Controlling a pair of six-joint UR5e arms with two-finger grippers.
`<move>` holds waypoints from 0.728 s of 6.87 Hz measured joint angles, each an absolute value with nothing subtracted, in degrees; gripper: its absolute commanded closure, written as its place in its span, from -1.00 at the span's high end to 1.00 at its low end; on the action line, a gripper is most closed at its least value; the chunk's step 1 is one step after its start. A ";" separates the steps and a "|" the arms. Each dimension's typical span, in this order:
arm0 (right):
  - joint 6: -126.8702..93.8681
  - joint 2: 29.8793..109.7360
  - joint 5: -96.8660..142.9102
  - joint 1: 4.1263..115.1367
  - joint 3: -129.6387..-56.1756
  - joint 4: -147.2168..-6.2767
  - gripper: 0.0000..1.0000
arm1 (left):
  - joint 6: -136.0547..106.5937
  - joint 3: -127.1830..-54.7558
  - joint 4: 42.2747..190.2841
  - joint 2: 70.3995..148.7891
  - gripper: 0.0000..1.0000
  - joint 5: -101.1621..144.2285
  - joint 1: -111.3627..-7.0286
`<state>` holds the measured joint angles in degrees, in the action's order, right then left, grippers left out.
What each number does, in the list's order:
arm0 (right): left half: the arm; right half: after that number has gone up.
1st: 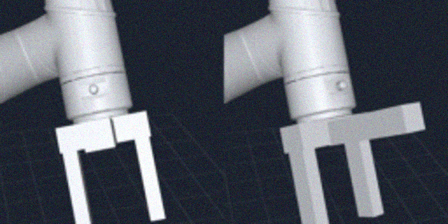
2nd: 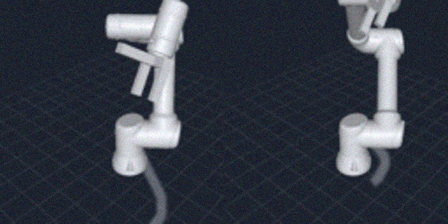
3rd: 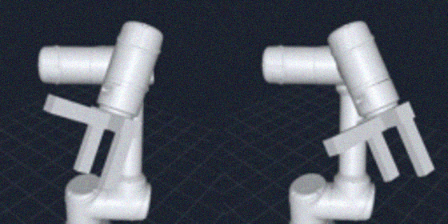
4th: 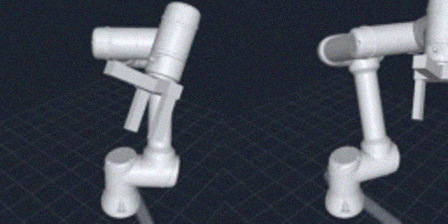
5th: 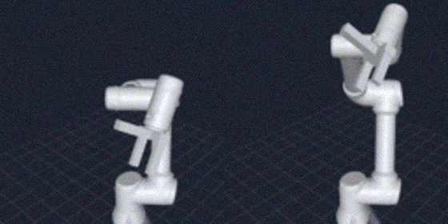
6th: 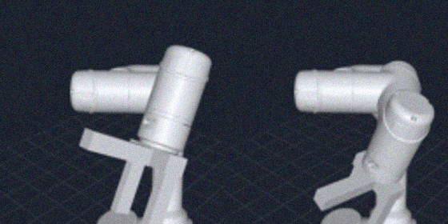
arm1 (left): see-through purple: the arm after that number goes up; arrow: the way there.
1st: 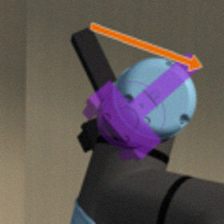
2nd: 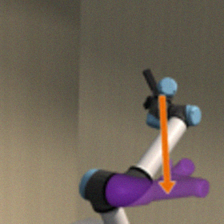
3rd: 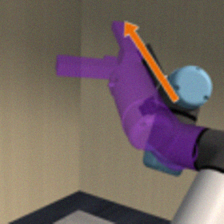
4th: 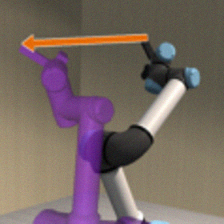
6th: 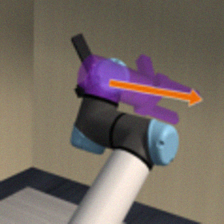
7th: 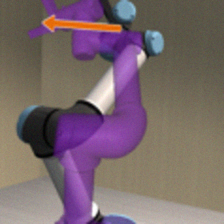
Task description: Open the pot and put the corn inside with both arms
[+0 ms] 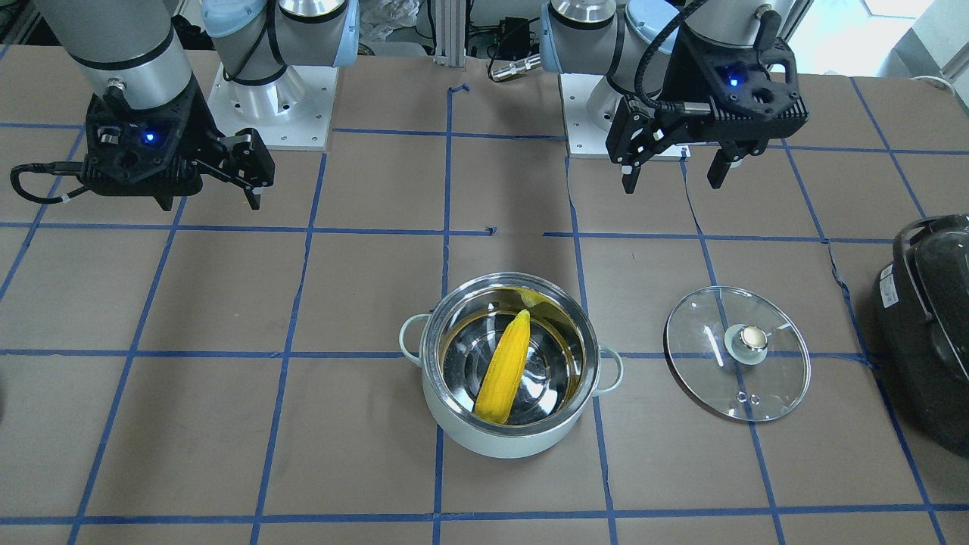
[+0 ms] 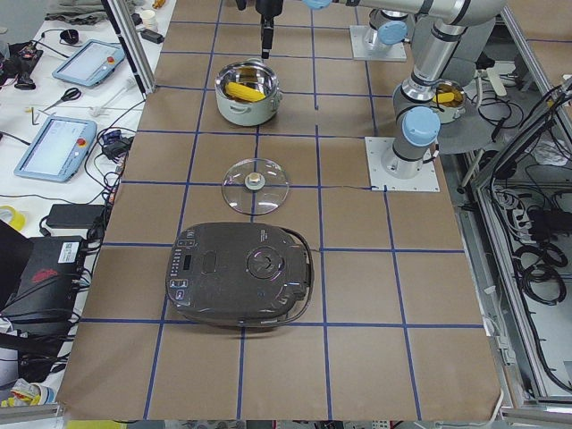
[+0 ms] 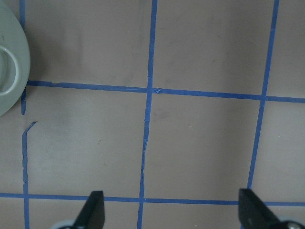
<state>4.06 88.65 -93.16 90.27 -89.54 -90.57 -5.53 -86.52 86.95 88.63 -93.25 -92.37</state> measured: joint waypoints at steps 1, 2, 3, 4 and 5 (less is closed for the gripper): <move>3.91 88.74 -93.00 90.27 -89.45 -90.65 1.00 | -5.11 -87.22 86.03 88.45 1.00 -91.89 -92.38; 3.83 88.83 -92.83 90.27 -89.29 -90.56 1.00 | -3.61 -87.82 85.60 88.29 1.00 -91.01 -92.30; 3.68 88.89 -92.59 90.27 -89.10 -90.36 1.00 | -1.52 -88.05 85.48 88.08 1.00 -90.61 -92.15; 2.37 88.90 -92.45 90.31 -88.92 -90.13 1.00 | -0.51 -88.06 85.44 87.93 1.00 -90.44 -91.98; 0.37 88.90 -92.38 90.37 -88.83 -89.87 1.00 | -0.25 -88.03 85.43 87.86 1.00 -90.38 -91.96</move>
